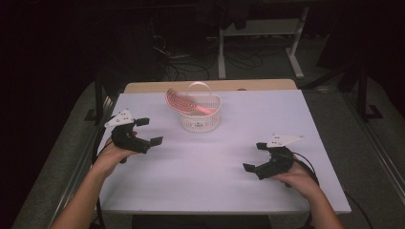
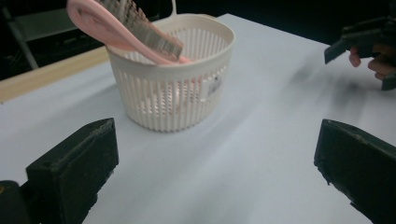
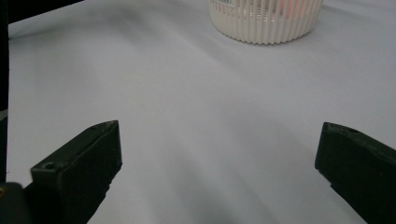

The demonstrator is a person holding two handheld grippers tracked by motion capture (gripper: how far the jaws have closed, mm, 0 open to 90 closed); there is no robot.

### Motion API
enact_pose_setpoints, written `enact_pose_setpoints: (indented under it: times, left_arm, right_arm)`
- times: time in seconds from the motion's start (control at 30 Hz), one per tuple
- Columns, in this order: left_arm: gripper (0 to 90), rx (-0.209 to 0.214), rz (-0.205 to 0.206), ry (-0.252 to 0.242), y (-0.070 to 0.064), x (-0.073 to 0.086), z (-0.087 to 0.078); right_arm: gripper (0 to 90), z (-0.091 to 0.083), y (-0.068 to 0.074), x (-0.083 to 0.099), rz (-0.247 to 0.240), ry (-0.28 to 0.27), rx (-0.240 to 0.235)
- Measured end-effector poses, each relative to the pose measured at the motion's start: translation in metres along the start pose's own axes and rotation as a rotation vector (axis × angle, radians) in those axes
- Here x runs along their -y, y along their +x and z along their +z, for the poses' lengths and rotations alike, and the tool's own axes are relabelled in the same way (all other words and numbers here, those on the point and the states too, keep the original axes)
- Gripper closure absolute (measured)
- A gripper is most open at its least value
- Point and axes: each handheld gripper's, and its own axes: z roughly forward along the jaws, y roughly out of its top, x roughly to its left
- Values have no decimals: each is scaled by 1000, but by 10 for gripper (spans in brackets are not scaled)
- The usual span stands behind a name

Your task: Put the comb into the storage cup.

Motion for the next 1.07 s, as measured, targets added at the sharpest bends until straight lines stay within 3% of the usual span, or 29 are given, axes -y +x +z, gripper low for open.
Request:
enact_pose_setpoints:
  times: [0.43,0.63,0.83,1.07]
  left_arm:
    - [0,0,2,54,-18,33,-7]
    - [0,0,-17,56,-21,47,-10]
    - [0,14,-25,90,-28,65,-8]
    - [0,10,-40,82,-25,66,-9]
  right_arm:
    - [1,-5,0,0,3,-13,9]
    - [1,-7,0,-1,4,-21,14]
    - [1,-8,-1,-1,4,-30,17]
    - [1,-9,-1,-1,5,-31,16]
